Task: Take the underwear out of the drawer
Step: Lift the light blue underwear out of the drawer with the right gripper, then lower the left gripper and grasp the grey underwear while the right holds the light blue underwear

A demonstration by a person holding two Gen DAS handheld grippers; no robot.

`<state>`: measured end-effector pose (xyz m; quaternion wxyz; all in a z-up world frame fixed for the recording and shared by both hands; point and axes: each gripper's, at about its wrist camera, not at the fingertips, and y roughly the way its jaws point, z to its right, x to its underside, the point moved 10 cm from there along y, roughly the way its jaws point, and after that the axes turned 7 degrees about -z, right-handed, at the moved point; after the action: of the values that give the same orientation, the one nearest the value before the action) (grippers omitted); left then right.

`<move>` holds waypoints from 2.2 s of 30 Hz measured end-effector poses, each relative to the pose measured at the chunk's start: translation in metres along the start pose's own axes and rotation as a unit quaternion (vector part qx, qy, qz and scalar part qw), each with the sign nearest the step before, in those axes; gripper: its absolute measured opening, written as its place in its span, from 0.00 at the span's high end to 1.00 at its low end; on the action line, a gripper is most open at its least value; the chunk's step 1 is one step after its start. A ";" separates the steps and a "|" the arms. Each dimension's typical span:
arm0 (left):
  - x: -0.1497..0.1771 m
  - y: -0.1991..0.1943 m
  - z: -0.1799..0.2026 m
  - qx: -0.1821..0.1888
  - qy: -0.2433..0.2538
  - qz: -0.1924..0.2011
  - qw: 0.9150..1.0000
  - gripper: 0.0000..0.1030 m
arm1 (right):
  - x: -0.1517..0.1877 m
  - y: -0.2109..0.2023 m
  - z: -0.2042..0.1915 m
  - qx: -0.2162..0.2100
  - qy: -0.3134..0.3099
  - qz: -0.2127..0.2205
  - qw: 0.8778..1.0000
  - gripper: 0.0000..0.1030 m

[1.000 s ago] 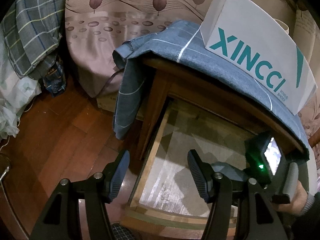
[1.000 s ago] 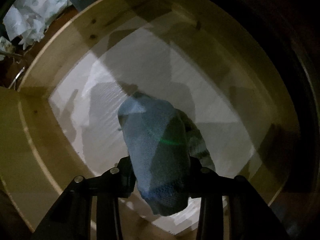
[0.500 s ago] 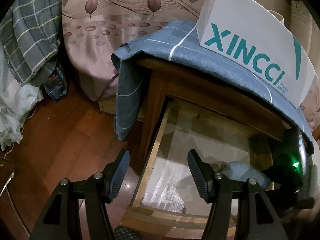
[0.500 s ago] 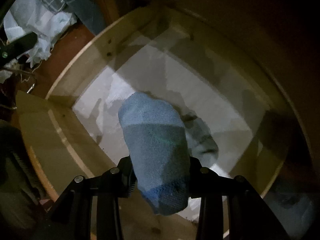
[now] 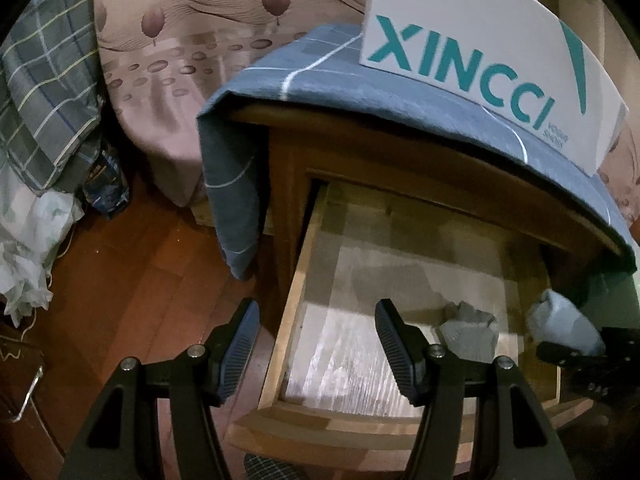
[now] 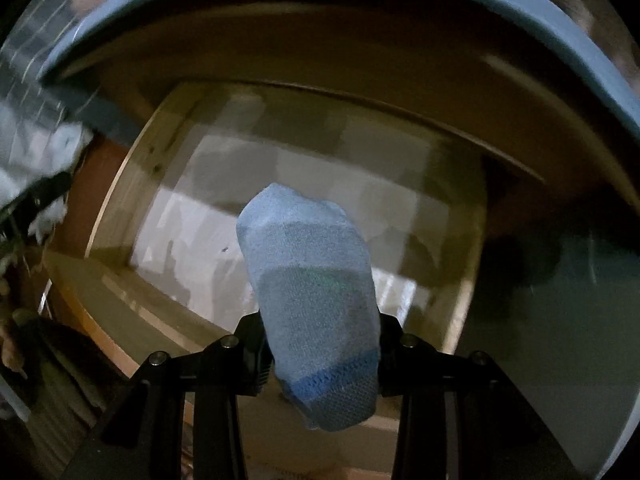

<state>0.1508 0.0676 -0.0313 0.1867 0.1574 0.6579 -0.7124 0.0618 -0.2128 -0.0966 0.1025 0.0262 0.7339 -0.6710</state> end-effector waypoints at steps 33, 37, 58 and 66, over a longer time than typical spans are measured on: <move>0.028 0.068 0.169 0.064 0.165 -0.146 0.973 0.38 | 0.028 -0.036 0.051 -0.044 0.150 0.089 0.984 0.66; 0.034 0.081 0.177 0.061 0.169 -0.173 0.968 0.37 | 0.029 -0.032 0.051 -0.058 0.151 0.083 0.983 0.66; 0.063 0.135 0.201 0.041 0.187 -0.296 0.936 0.34 | 0.031 -0.033 0.053 -0.059 0.158 0.084 0.982 0.66; 0.059 0.160 0.211 0.028 0.167 -0.329 0.929 0.34 | 0.029 -0.029 0.054 -0.066 0.156 0.081 0.982 0.66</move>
<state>0.1796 -0.1567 -0.1816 -0.1748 0.0539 0.6742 -0.7155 0.0344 -0.2715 -0.0776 0.0423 0.1831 0.7793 -0.5979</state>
